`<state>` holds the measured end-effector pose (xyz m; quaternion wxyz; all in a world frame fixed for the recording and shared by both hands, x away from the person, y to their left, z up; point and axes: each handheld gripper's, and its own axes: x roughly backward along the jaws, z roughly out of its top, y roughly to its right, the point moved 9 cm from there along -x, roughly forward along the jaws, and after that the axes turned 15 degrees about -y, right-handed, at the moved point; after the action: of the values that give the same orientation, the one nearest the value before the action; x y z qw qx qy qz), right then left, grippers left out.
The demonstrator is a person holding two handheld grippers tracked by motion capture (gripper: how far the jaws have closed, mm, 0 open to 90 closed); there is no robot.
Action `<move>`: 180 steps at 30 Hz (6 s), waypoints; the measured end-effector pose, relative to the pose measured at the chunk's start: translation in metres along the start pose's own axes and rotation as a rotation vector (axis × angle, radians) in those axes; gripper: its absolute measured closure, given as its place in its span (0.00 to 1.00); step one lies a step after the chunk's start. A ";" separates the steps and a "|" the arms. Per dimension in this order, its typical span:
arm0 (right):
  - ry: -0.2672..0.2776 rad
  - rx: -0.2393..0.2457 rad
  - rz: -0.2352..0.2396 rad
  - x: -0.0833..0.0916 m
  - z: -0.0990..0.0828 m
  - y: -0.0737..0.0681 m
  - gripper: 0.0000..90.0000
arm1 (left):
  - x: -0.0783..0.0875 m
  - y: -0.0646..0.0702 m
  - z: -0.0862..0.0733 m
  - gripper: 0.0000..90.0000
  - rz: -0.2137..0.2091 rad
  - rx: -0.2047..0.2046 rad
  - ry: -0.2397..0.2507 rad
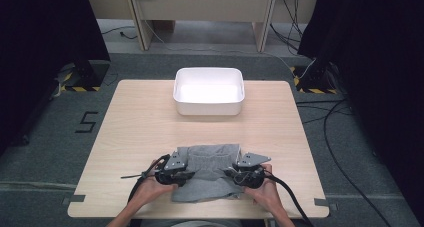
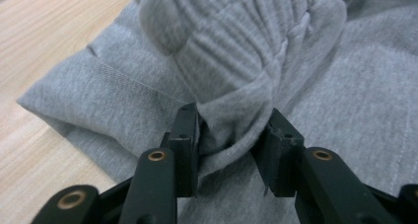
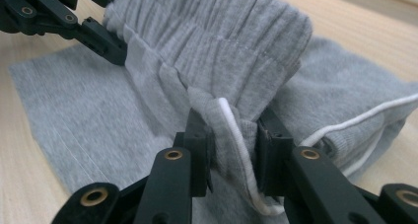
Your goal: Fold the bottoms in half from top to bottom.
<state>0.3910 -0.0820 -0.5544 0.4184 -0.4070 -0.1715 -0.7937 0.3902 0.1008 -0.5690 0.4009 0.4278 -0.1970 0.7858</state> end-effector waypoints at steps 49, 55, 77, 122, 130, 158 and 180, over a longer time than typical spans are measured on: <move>-0.028 -0.130 -0.015 -0.009 0.062 0.079 0.56 | 0.005 -0.088 0.058 0.58 0.059 0.252 0.062; -0.022 -0.055 0.044 -0.001 0.058 0.052 0.61 | 0.023 -0.061 0.054 0.58 0.027 0.194 0.107; 0.036 -0.007 0.039 0.038 0.034 0.016 0.61 | 0.031 -0.022 0.045 0.54 0.027 0.129 0.144; -0.083 0.014 -0.021 -0.007 0.016 0.003 0.57 | 0.013 0.013 0.005 0.45 0.002 0.060 0.079; 0.012 -0.059 -0.079 0.013 0.049 0.043 0.51 | 0.023 -0.039 0.037 0.43 0.070 0.170 0.153; -0.062 -0.221 -0.134 -0.037 0.044 0.115 0.63 | -0.015 -0.125 0.021 0.94 0.180 0.300 0.059; -0.015 -0.226 -0.152 -0.020 0.052 0.110 0.48 | -0.003 -0.111 0.028 0.52 0.120 0.337 0.086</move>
<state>0.5119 -0.1047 -0.5454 0.3076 -0.4431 -0.1144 -0.8343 0.4943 0.1483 -0.5600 0.2842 0.4422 -0.0703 0.8478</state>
